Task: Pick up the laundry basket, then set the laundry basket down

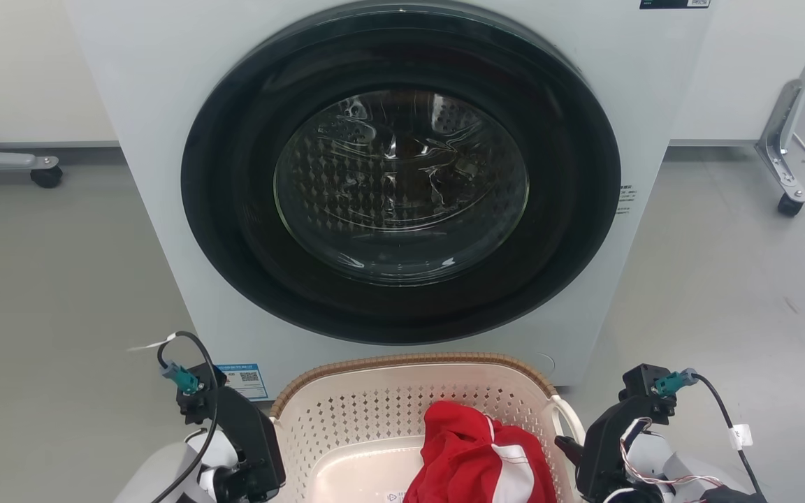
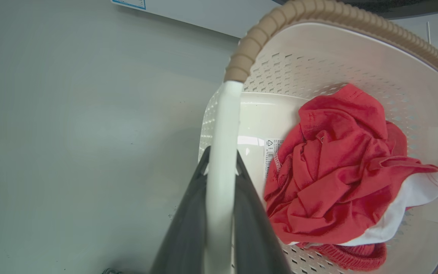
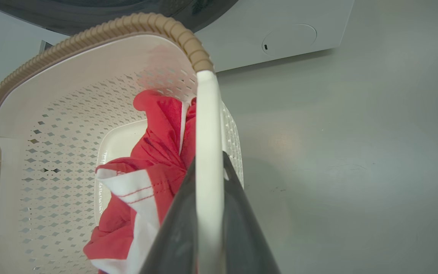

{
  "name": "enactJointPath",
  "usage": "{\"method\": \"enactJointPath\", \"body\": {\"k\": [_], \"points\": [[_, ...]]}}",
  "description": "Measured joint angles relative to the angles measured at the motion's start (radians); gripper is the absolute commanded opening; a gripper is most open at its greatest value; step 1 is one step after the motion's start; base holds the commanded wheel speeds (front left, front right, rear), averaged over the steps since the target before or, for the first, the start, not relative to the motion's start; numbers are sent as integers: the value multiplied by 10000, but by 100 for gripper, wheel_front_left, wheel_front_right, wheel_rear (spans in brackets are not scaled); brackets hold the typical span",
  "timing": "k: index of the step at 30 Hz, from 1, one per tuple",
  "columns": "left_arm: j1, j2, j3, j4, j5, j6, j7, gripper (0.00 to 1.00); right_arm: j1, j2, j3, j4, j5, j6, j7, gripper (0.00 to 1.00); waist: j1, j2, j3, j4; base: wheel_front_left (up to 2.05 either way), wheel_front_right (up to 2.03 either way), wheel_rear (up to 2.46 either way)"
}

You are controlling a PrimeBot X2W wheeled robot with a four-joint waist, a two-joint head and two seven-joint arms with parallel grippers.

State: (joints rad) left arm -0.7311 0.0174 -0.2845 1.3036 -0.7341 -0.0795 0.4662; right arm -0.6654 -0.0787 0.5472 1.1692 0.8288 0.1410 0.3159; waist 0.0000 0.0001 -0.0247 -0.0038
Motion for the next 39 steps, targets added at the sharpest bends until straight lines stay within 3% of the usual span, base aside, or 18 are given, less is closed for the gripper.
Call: {"method": "enactJointPath", "body": {"k": [39], "points": [[86,-2,19,0,-29,92,56,0,18,-48,374,-35,616,0,0,0,0,0,49,105,0,0,0]]}}
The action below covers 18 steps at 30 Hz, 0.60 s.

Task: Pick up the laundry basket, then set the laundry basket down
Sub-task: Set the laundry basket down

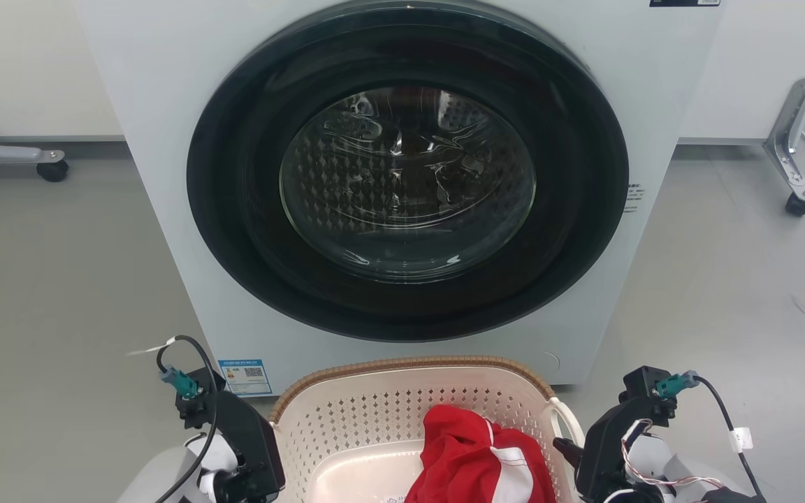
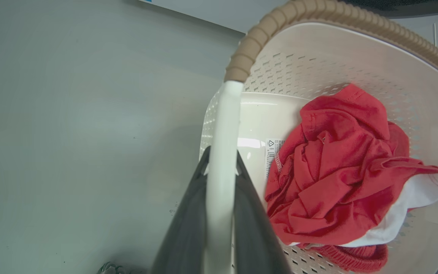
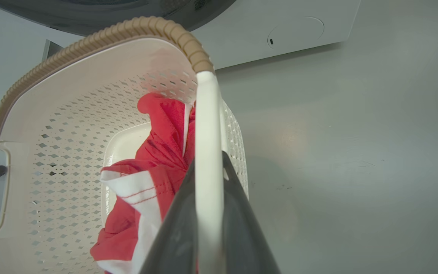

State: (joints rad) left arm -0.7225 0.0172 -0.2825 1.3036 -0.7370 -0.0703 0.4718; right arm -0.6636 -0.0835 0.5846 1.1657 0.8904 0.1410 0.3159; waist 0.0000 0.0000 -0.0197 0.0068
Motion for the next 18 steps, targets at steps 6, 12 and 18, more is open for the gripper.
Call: {"method": "enactJointPath", "body": {"k": [6,12,18], "points": [[0,-15,-15,0,0,0,-132,0,3,-38,63,-56,75,0,-15,0,0,0,116,18,0,0,0],[-4,-69,13,-4,-75,-2,-355,0,2,-111,71,-148,113,2,-192,0,0,1,409,29,0,0,0],[-23,-98,6,-42,-75,-4,-591,0,-9,-176,127,-272,159,2,-366,0,0,0,834,17,0,0,0]]}}
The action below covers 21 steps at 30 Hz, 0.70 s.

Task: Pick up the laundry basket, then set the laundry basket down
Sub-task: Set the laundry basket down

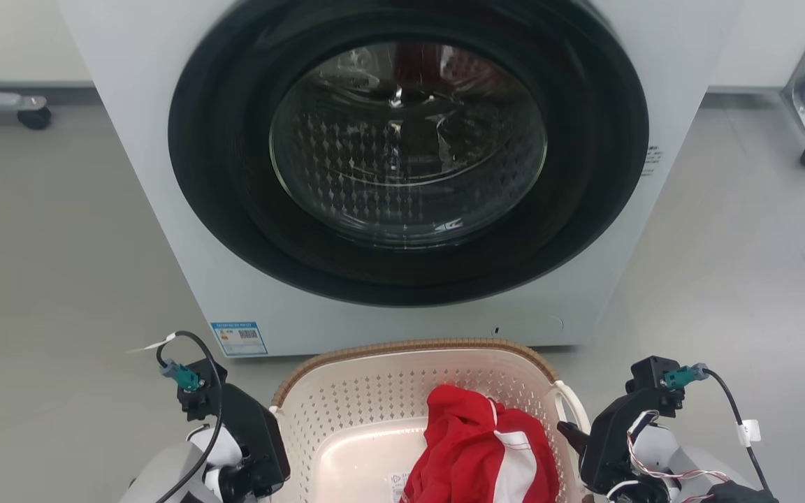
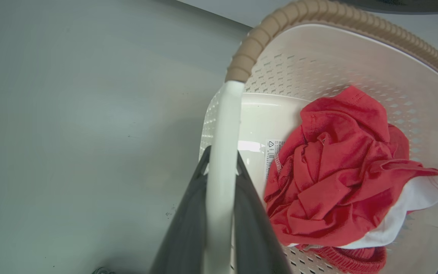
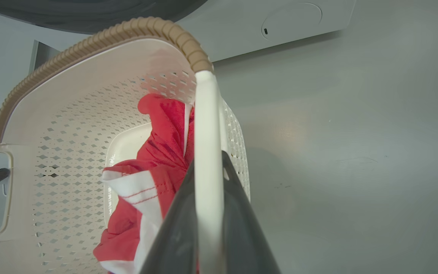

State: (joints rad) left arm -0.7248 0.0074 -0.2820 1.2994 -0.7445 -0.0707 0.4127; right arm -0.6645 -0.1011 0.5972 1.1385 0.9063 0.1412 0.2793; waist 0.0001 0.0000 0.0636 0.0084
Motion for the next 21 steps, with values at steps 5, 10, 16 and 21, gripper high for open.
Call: {"method": "enactJointPath", "body": {"k": [5,10,16,21], "points": [[-115,-13,-23,-123,2,0,-221,0,-107,-75,33,-105,0,-2,-184,0,0,0,503,-22,0,0,0],[-472,-12,-35,-249,21,0,-541,0,-569,-142,59,-176,-12,0,-527,0,1,1,1243,-64,0,0,0],[-790,-10,-44,-430,79,2,-920,0,-956,-209,69,-251,-96,-2,-869,0,1,1,2069,-114,0,0,0],[-1200,-6,-38,-573,98,13,-1258,0,-1408,-295,102,-305,-221,0,-1193,0,2,1,2787,-152,0,0,0]]}}
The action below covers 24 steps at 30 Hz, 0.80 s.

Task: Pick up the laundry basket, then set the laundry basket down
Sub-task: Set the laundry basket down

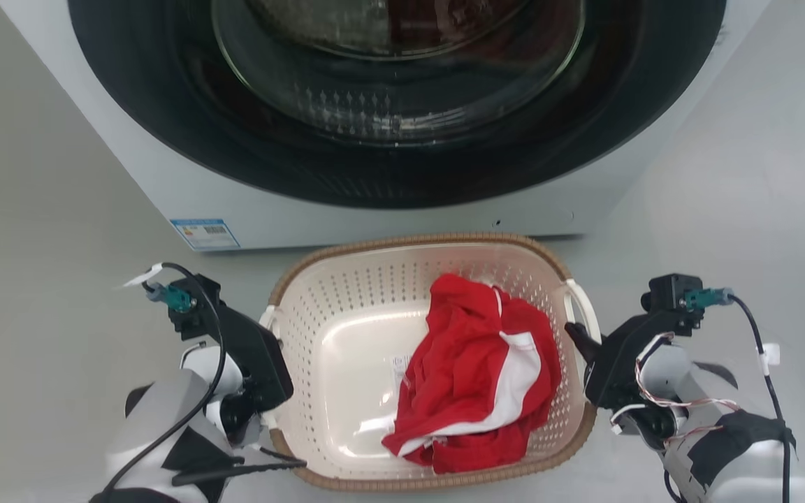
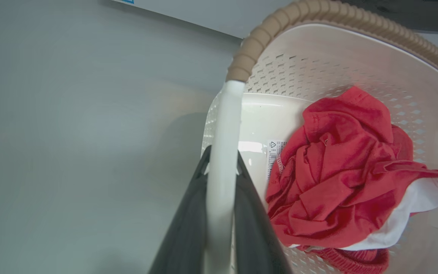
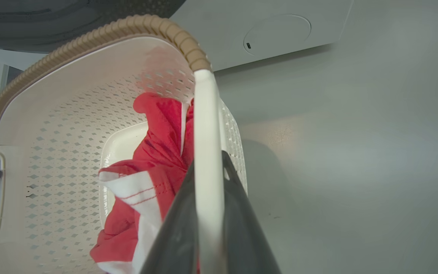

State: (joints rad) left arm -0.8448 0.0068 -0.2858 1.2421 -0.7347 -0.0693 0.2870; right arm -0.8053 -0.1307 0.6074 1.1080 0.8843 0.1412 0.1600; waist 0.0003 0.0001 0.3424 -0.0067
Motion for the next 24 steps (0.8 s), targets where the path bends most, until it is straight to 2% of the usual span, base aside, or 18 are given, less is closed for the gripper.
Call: {"method": "enactJointPath", "body": {"k": [24], "points": [[-1172,38,13,-366,238,255,-1985,0,-1344,-82,326,2,-644,0,-1653,0,0,1,2981,-56,0,0,0]]}}
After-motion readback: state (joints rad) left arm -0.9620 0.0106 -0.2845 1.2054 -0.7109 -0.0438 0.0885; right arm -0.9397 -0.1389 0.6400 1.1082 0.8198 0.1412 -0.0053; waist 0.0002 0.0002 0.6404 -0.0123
